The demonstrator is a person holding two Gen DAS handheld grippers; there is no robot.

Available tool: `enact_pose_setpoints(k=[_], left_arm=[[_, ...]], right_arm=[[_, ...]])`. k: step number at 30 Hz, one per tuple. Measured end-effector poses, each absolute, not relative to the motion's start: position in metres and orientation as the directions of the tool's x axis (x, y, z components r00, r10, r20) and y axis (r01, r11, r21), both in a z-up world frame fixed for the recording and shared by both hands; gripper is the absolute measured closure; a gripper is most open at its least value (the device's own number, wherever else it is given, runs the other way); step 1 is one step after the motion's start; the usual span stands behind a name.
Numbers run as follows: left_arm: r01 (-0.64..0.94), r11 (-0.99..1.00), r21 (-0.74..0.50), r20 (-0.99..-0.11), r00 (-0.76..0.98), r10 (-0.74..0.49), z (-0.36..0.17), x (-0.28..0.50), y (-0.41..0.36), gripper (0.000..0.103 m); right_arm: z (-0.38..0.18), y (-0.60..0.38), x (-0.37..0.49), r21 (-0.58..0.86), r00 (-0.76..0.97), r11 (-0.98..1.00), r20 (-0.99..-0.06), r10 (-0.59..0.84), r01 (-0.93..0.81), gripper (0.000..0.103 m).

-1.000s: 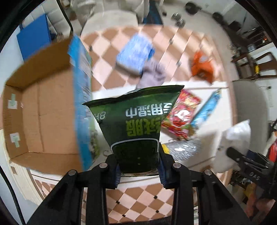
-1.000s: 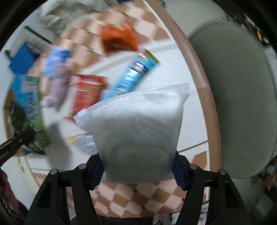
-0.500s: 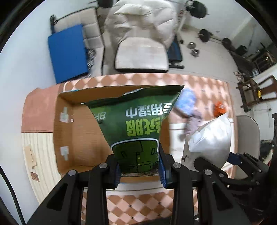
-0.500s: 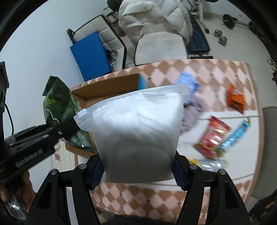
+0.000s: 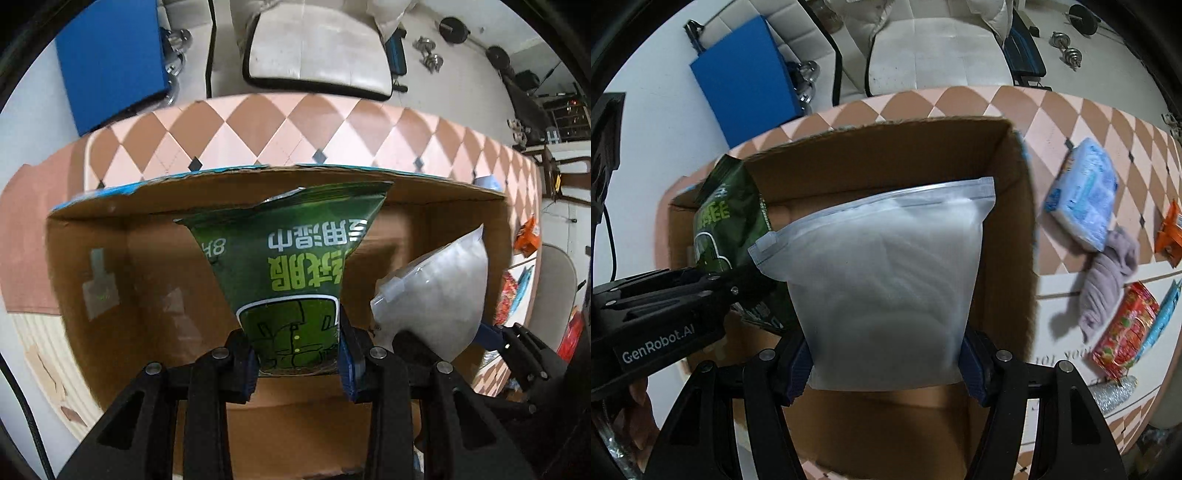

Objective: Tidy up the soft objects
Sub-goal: 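Carry both bags into the box and open both tools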

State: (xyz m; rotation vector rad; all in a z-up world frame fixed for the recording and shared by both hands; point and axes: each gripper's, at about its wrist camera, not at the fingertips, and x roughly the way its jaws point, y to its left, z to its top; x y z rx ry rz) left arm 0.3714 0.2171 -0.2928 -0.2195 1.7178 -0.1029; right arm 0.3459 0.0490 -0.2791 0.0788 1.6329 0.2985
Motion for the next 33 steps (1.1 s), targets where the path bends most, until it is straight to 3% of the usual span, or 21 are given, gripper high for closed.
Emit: enact_pose_setpoints(k=[9,12,17,18,20,22,33], left_arm=[[-0.096,0.972,-0.213,-0.952,-0.204,-0.229,-0.314,0.384,0.217,0.070],[-0.139,0.965,-0.224,-0.944,-0.213,-0.250,-0.312,0.383,0.222,0.063],[-0.139,0.970,-0.200,-0.963,-0.154,-0.221,-0.290,0.374,0.231,0.028],[-0.138,0.972,-0.191,-0.969,-0.132,-0.209,-0.282,0.371,0.233,0.024],[-0.134,0.977,-0.163,-0.981,-0.085,-0.176,-0.266,0.363,0.235,0.011],[-0.132,0.982,-0.136,-0.990,-0.028,-0.141,-0.246,0.352,0.235,0.003],[-0.131,0.991,-0.039,-0.984,0.175,-0.015,-0.180,0.262,0.231,0.002]], right_arm=[[-0.311,0.071,0.366,0.187,-0.103,0.971,-0.980,0.173,-0.150,0.033],[-0.316,0.074,0.372,0.178,-0.130,0.972,-0.979,0.159,-0.152,0.027],[-0.300,0.072,0.368,0.177,-0.097,0.972,-0.982,0.163,-0.152,0.014],[-0.295,0.071,0.366,0.170,-0.085,0.973,-0.984,0.158,-0.155,0.013],[-0.283,0.070,0.359,0.151,-0.065,0.974,-0.988,0.142,-0.171,0.002],[-0.271,0.070,0.349,0.130,-0.042,0.975,-0.991,0.125,-0.180,0.000],[-0.211,0.058,0.269,0.080,0.095,0.976,-0.990,0.101,-0.202,0.000]])
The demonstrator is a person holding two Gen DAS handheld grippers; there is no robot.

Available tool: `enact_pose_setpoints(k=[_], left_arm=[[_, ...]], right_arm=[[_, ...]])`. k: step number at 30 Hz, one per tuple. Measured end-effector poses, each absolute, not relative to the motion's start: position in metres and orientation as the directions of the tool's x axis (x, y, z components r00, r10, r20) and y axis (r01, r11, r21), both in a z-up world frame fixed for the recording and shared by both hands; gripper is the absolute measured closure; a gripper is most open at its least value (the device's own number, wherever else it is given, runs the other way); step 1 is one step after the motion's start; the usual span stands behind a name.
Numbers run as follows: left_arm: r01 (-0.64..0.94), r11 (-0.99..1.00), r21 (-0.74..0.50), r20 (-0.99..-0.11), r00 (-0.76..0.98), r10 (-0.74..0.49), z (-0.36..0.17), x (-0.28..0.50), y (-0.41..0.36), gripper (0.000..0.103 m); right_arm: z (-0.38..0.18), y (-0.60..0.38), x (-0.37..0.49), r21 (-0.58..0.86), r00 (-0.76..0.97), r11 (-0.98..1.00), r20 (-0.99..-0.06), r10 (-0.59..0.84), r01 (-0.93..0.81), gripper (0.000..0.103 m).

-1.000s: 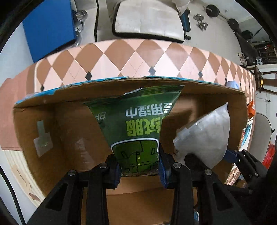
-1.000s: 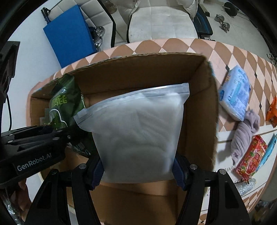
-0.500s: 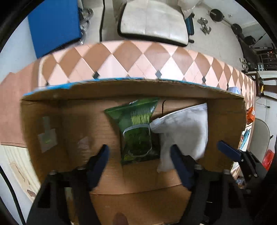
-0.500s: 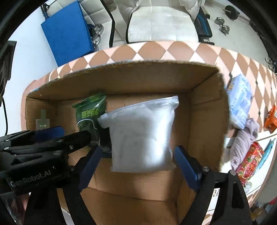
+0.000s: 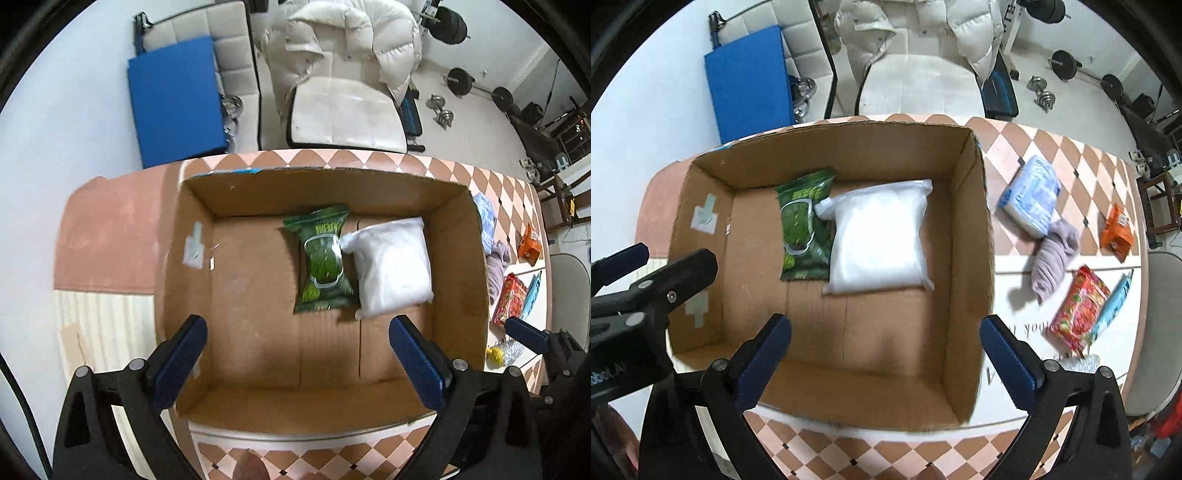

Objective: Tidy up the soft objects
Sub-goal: 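Grasp the blue wipes pack with left tool while right tool grasps red snack bag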

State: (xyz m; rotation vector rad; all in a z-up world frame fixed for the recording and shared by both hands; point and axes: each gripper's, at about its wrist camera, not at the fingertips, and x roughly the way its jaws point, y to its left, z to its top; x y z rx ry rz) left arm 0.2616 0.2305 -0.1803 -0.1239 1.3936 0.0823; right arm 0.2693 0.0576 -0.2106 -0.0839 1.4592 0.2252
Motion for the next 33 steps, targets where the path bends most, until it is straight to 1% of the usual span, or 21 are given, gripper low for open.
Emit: enact_pose_setpoints(k=[7,11,14,16,19,22,24,25,27,30,31,32,33], left_arm=[[-0.173,0.985,-0.027,-0.979,0.206,0.009,-0.157,0.222,0.220,0.002],[-0.171,0.985,-0.030,-0.975,0.222,0.009,-0.139,0.217,0.199,0.002],[-0.126,0.992,0.009,-0.964,0.261,0.042,-0.118,0.232,0.169,0.002],[-0.082,0.996,0.028,-0.958,0.281,0.050,-0.108,0.250,0.143,0.002],[-0.003,0.998,0.058,-0.955,0.291,0.056,-0.105,0.286,0.100,0.002],[0.118,0.987,0.106,-0.964,0.257,0.072,-0.125,0.333,0.045,0.002],[0.184,0.974,0.131,-0.971,0.221,0.089,-0.147,0.365,0.010,0.002],[0.223,0.966,0.128,-0.979,0.184,0.087,-0.165,0.383,-0.010,0.002],[0.268,0.953,0.142,-0.985,0.130,0.111,-0.198,0.408,-0.040,0.002],[0.316,0.937,0.146,-0.989,0.041,0.141,-0.250,0.437,-0.074,0.002],[0.328,0.932,0.152,-0.988,0.013,0.157,-0.267,0.445,-0.082,0.002],[0.338,0.928,0.157,-0.986,-0.006,0.169,-0.279,0.450,-0.088,0.004],[0.347,0.925,0.156,-0.983,-0.034,0.179,-0.296,0.455,-0.094,0.004]], right_arm=[[-0.178,0.043,0.229,0.134,0.143,0.966,-0.975,0.169,-0.221,0.000],[-0.167,0.022,0.218,0.211,0.126,0.953,-0.962,0.241,-0.217,0.000],[-0.158,-0.006,0.222,0.270,0.117,0.947,-0.949,0.292,-0.174,0.000],[-0.153,-0.042,0.229,0.294,0.128,0.949,-0.943,0.308,-0.113,0.000],[-0.154,-0.102,0.246,0.278,0.156,0.961,-0.949,0.274,0.005,0.000],[-0.175,-0.181,0.269,0.262,0.160,0.947,-0.959,0.234,0.184,0.000],[-0.197,-0.229,0.284,0.254,0.150,0.924,-0.964,0.219,0.286,0.000],[-0.208,-0.246,0.291,0.245,0.134,0.915,-0.968,0.213,0.320,0.000],[-0.239,-0.272,0.305,0.263,0.088,0.891,-0.965,0.249,0.370,0.000],[-0.283,-0.287,0.318,0.290,0.012,0.864,-0.950,0.313,0.411,0.009],[-0.294,-0.287,0.322,0.280,-0.012,0.866,-0.950,0.313,0.414,0.018],[-0.307,-0.287,0.325,0.257,-0.042,0.873,-0.953,0.300,0.415,0.023],[-0.316,-0.286,0.326,0.246,-0.058,0.875,-0.954,0.295,0.416,0.023]])
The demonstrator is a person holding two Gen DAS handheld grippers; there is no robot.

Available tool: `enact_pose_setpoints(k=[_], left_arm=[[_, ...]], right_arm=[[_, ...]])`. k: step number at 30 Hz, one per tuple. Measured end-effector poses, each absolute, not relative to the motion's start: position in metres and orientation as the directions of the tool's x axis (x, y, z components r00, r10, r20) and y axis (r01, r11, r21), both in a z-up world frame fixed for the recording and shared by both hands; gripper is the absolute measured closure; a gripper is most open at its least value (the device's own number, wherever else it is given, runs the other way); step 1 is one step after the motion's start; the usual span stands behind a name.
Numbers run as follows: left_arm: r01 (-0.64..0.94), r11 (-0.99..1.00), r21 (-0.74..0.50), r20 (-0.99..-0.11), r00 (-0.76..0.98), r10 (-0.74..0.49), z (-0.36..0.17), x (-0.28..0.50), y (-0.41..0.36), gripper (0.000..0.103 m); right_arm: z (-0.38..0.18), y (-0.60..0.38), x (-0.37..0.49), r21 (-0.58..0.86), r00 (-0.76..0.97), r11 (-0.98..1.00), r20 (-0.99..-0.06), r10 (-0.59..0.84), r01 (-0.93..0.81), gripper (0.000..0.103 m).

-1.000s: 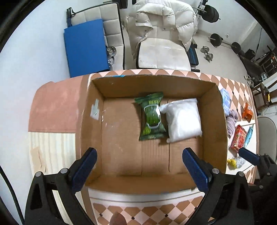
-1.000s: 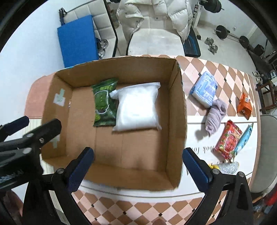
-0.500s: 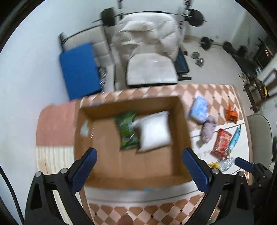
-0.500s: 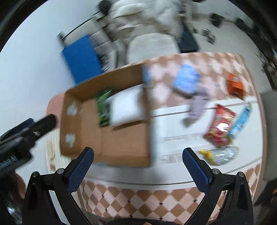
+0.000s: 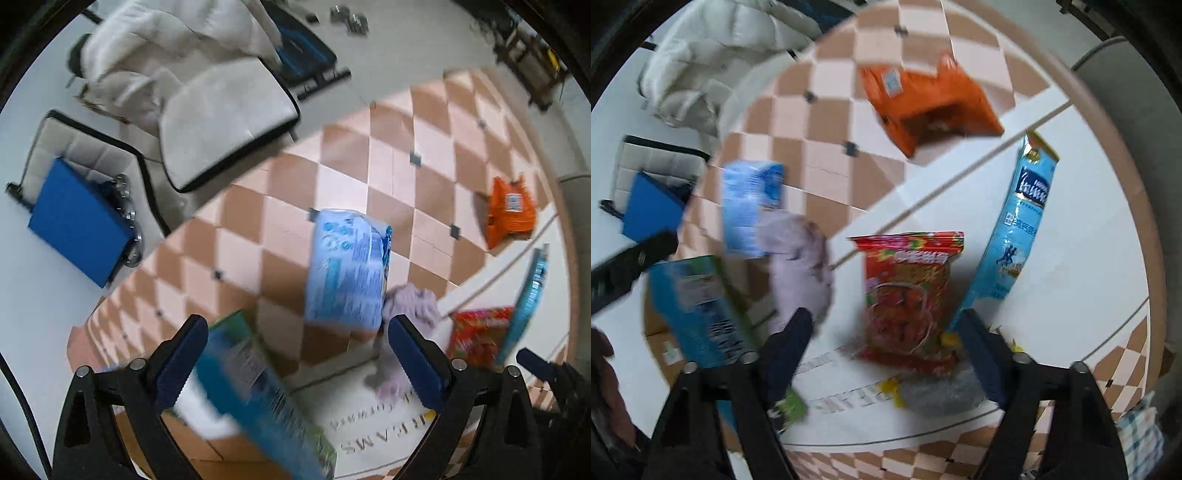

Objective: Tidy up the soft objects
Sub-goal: 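Grasp the blue wipes pack with left tool while right tool grasps red snack bag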

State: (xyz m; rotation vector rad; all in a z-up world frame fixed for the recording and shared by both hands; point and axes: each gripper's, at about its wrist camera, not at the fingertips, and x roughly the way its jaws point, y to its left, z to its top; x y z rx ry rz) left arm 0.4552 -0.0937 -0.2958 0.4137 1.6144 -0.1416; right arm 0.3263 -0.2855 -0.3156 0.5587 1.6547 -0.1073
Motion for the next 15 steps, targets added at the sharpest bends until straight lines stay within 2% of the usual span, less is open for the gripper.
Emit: enact_pose_setpoints(k=[3,7,11,12,14,15], left_arm=[[0.357,0.922,0.150,-0.977,-0.091,0.194,-0.326,0.464,-0.099,0.005],[0.354,0.928,0.111,-0.972,-0.156,0.176,-0.351,0.469,-0.099,0.005],[0.366,0.927,0.086,-0.964,-0.204,0.170,-0.372,0.467,-0.104,0.006],[0.369,0.926,0.083,-0.963,-0.208,0.169,-0.376,0.467,-0.105,0.010],[0.355,0.933,0.057,-0.962,-0.231,0.147,-0.380,0.465,-0.105,0.043],[0.333,0.942,0.035,-0.961,-0.248,0.123,-0.380,0.464,-0.104,0.045]], right_arm=[[-0.336,-0.286,0.331,0.237,-0.084,0.875,-0.951,0.298,0.423,0.024],[-0.354,-0.280,0.335,0.214,-0.126,0.883,-0.949,0.290,0.417,0.035],[-0.369,-0.274,0.334,0.177,-0.176,0.902,-0.949,0.263,0.393,0.035],[-0.374,-0.271,0.331,0.170,-0.196,0.907,-0.945,0.260,0.386,0.035],[-0.380,-0.267,0.327,0.155,-0.211,0.914,-0.946,0.247,0.375,0.037],[-0.379,-0.264,0.326,0.143,-0.208,0.920,-0.951,0.230,0.364,0.041]])
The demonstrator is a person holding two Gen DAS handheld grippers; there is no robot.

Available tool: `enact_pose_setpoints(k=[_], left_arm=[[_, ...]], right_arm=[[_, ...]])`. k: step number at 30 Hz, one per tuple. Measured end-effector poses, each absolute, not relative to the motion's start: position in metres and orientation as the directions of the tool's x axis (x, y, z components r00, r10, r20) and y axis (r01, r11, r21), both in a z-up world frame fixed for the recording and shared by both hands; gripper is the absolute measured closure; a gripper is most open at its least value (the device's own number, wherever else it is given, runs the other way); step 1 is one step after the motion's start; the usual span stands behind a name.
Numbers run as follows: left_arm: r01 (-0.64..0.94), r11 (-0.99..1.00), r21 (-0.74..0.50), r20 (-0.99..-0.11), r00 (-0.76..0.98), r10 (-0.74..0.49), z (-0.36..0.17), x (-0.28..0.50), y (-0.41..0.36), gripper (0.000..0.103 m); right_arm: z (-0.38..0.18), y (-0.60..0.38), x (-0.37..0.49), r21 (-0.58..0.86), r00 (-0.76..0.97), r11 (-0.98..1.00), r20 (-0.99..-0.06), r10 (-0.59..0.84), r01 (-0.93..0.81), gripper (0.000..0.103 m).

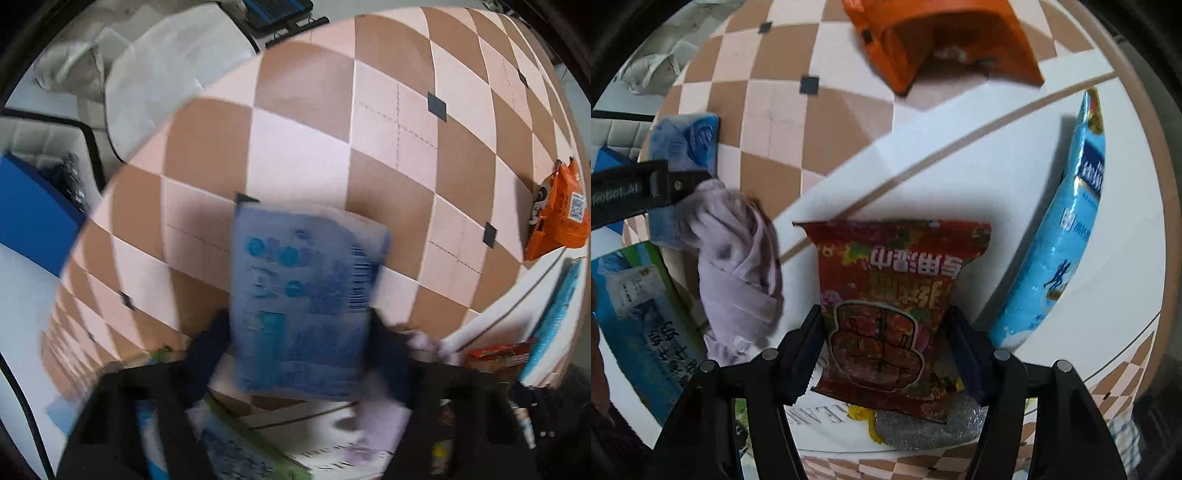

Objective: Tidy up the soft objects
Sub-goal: 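Grasp the blue wipes pack with left tool while right tool grasps red snack bag, then lower both packs into the box beside the bags and release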

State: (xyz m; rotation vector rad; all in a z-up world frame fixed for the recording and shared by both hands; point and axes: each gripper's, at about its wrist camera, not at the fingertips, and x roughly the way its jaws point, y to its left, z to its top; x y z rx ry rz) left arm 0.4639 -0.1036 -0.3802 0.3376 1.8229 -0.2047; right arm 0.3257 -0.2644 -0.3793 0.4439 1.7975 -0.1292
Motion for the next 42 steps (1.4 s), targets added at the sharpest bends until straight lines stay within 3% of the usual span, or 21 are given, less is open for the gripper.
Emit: enact_pose_setpoints(k=[2,3,9,14,22,27,32,42], left_arm=[[0.317,0.948,0.032,-0.966,-0.232,0.110,-0.374,0.461,-0.104,0.062],[0.319,0.947,0.031,-0.968,-0.228,0.108,-0.371,0.459,-0.103,0.064],[0.261,0.965,0.009,-0.992,-0.117,0.041,-0.311,0.439,-0.081,0.065],[0.171,0.981,-0.094,-0.996,-0.008,-0.094,-0.232,0.408,-0.039,0.065],[0.004,0.986,-0.170,-0.980,0.100,-0.169,-0.158,0.332,0.084,0.065],[-0.127,0.985,-0.120,-0.991,0.073,-0.111,-0.173,0.301,0.175,0.065],[-0.247,0.963,-0.108,-0.992,-0.036,-0.120,-0.222,0.273,0.248,0.065],[-0.278,0.957,-0.082,-0.964,-0.222,-0.147,-0.308,0.258,0.286,0.064]], right_arm=[[-0.380,-0.259,0.323,0.134,-0.206,0.927,-0.955,0.216,0.349,0.052],[-0.379,-0.258,0.320,0.126,-0.201,0.931,-0.958,0.204,0.344,0.054],[-0.348,-0.255,0.301,0.150,-0.123,0.928,-0.972,0.202,0.341,0.057],[-0.287,-0.242,0.281,0.212,-0.014,0.936,-0.974,0.225,0.282,0.057],[-0.195,-0.159,0.270,0.363,0.063,0.928,-0.931,0.359,0.084,0.057],[-0.188,-0.061,0.270,0.395,0.003,0.917,-0.918,0.396,-0.063,0.057],[-0.218,0.028,0.261,0.383,-0.089,0.912,-0.923,0.373,-0.148,0.057],[-0.300,0.121,0.262,0.351,-0.225,0.915,-0.925,0.306,-0.200,0.057]])
